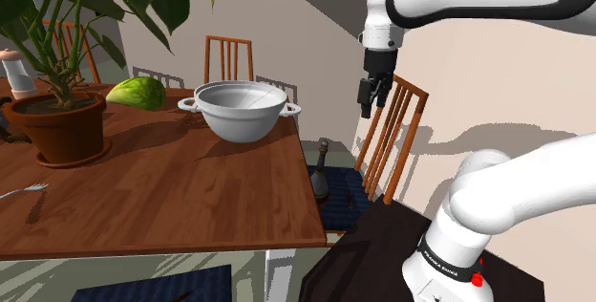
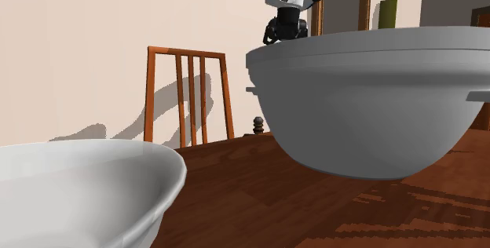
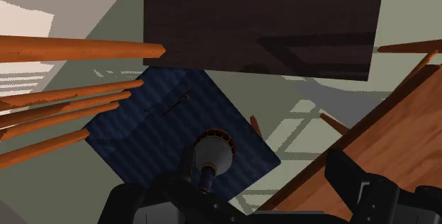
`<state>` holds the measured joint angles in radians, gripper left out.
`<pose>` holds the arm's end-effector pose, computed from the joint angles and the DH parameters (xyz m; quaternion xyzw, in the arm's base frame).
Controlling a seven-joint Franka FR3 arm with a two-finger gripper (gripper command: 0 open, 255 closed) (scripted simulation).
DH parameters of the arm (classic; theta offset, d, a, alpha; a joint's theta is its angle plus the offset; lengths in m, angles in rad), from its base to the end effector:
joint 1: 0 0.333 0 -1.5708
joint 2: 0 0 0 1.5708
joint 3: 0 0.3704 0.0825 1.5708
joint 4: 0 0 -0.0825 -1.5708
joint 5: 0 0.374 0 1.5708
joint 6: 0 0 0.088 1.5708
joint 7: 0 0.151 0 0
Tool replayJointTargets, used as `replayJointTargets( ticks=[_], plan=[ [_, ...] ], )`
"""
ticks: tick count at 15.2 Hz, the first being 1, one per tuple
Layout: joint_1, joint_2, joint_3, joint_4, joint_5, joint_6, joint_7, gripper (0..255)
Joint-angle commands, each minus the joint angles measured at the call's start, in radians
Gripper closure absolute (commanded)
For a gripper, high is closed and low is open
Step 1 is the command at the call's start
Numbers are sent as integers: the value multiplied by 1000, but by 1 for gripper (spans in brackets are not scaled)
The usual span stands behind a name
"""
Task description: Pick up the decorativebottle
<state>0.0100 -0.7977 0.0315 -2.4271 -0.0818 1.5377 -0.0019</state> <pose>0.2447 0.0002 0.5534 0.9974 0.0169 -0.0451 0.0528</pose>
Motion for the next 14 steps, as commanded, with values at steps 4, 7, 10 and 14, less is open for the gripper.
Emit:
replayJointTargets(
  ticks=[4,7,10,14],
  plan=[
    [-11,50,-29,-48,-5,125,-8,0],
    [-22,116,-57,-83,-8,251,-18,0],
    [-30,196,-86,-104,-7,377,-29,0],
    [-37,322,-124,-109,4,542,-50,0]
  ],
)
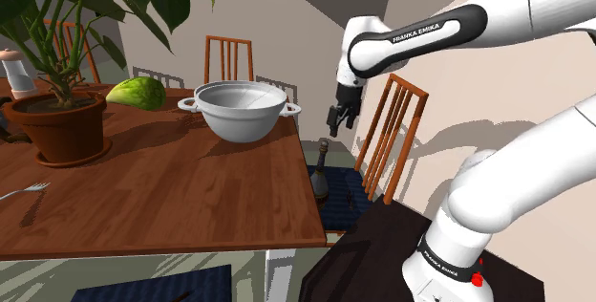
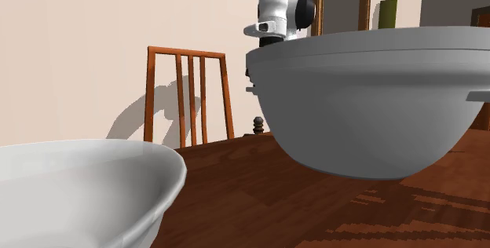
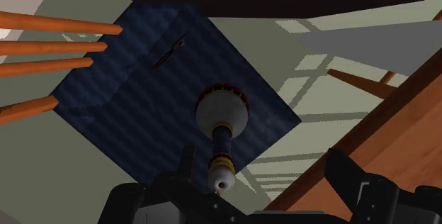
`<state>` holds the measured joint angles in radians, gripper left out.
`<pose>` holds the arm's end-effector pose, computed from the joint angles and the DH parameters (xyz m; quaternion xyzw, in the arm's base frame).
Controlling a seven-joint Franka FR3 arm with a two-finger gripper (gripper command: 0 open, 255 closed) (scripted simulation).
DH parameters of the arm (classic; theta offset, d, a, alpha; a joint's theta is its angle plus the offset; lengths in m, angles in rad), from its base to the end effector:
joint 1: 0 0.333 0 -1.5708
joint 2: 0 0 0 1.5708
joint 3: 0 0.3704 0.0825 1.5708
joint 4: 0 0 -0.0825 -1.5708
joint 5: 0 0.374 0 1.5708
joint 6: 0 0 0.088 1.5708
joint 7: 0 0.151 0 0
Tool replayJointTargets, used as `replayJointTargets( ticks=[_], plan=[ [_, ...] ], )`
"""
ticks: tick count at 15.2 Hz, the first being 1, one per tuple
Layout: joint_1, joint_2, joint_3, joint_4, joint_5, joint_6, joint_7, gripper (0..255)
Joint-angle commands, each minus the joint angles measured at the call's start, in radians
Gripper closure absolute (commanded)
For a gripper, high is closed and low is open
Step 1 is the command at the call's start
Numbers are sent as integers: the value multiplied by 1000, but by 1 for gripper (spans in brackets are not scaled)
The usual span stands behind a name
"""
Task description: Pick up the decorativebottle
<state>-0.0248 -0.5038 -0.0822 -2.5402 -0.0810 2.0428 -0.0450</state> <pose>0.3511 -0.0465 0.4520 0.9998 -0.0076 0.0017 0.0165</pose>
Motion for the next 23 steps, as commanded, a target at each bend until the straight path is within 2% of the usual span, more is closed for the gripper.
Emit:
replayJointTargets(
  ticks=[1,6,16,17,23],
  plan=[
    [-3,63,-19,7,8,77,-14,0],
    [1,248,-65,46,55,262,-61,0],
    [5,339,-74,8,75,394,-79,0],
    [5,339,-74,8,75,394,-79,255],
    [5,340,-74,9,75,394,-80,255]
  ],
)
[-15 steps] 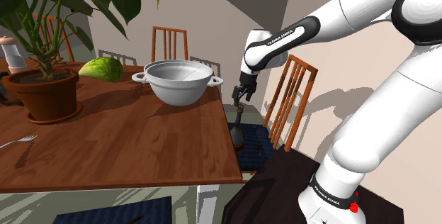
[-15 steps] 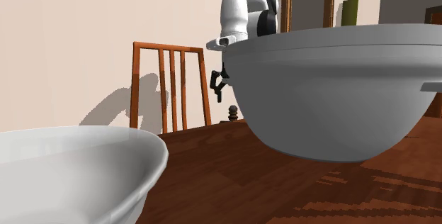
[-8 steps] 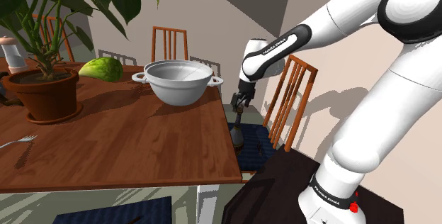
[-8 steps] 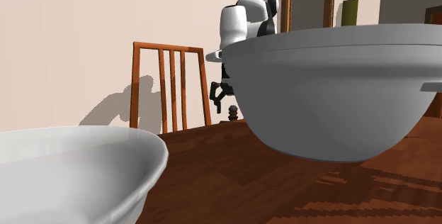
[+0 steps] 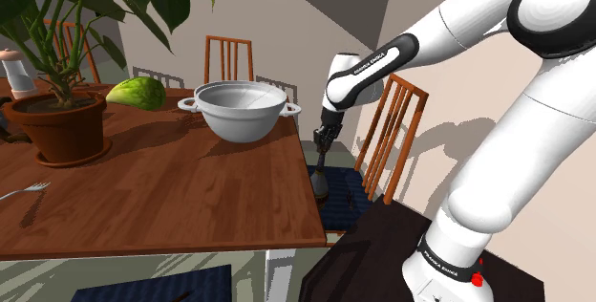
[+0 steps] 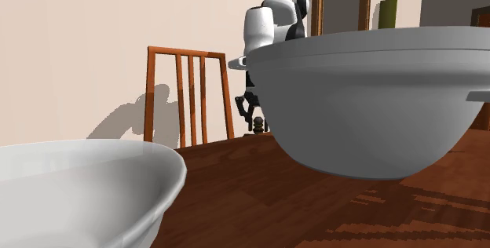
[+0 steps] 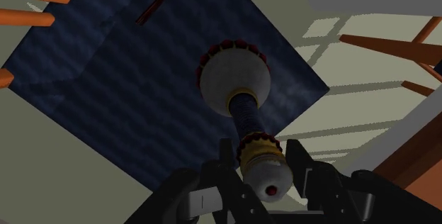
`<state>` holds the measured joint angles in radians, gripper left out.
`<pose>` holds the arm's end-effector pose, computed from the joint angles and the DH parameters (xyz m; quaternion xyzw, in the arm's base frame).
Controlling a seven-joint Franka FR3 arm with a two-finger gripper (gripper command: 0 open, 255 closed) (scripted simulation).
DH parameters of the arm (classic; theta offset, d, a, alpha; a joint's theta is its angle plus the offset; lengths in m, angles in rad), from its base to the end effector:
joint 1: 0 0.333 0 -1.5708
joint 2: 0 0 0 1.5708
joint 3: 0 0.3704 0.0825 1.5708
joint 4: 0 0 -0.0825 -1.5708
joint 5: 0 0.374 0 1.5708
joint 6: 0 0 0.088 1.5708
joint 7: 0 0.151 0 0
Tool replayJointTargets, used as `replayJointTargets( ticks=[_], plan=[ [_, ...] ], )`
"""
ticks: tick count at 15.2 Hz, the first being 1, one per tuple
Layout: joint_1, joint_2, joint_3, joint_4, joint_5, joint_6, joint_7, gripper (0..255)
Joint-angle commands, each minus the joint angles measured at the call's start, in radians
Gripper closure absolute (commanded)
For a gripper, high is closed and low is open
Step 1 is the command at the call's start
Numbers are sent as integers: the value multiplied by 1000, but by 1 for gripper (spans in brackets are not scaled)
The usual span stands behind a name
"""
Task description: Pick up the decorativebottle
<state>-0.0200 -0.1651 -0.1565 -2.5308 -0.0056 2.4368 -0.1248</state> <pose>0.4331 -0.0771 0.3575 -0.9991 0.0232 -0.0358 0.0056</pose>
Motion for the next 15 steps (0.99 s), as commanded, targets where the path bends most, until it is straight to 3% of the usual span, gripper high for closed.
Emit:
replayJointTargets(
  ticks=[1,15],
  plan=[
    [0,1,0,-1,0,0,0,255],
    [-4,-103,8,75,-17,-180,17,255]
  ],
)
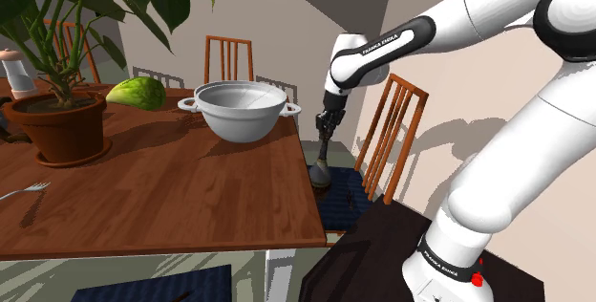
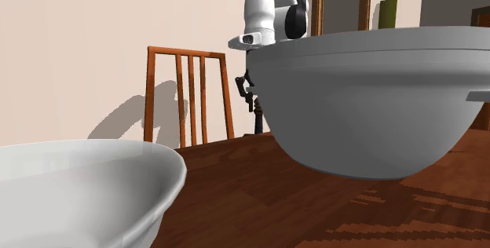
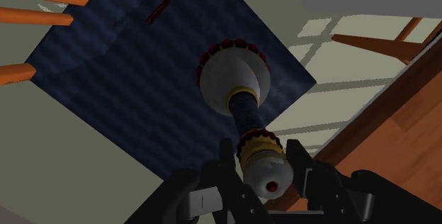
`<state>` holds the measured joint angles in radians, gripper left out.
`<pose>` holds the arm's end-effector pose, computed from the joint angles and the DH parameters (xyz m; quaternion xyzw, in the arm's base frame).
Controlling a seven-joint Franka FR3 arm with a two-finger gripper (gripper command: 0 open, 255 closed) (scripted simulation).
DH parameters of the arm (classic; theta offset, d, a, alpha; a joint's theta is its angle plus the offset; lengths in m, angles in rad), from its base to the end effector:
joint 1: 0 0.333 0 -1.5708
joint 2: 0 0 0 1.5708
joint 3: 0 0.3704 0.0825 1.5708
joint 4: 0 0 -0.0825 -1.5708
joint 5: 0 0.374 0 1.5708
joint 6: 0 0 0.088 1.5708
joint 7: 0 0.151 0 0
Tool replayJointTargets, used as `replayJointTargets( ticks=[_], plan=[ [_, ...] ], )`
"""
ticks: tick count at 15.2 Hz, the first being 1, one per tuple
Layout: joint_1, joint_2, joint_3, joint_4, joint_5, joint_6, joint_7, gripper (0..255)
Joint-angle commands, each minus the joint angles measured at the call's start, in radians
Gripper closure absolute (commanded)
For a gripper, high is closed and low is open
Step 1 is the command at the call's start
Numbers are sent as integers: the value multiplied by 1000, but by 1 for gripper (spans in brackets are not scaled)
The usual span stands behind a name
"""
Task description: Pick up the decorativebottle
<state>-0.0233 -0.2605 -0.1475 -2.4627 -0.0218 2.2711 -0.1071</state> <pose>0.4267 -0.0758 0.4121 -0.9991 0.0233 -0.0343 0.0057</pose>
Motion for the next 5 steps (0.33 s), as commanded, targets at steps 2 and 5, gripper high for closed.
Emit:
replayJointTargets(
  ticks=[2,5],
  plan=[
    [-1,-22,1,22,-3,-43,1,255],
    [-2,-29,2,32,-3,-60,2,255]
  ],
)
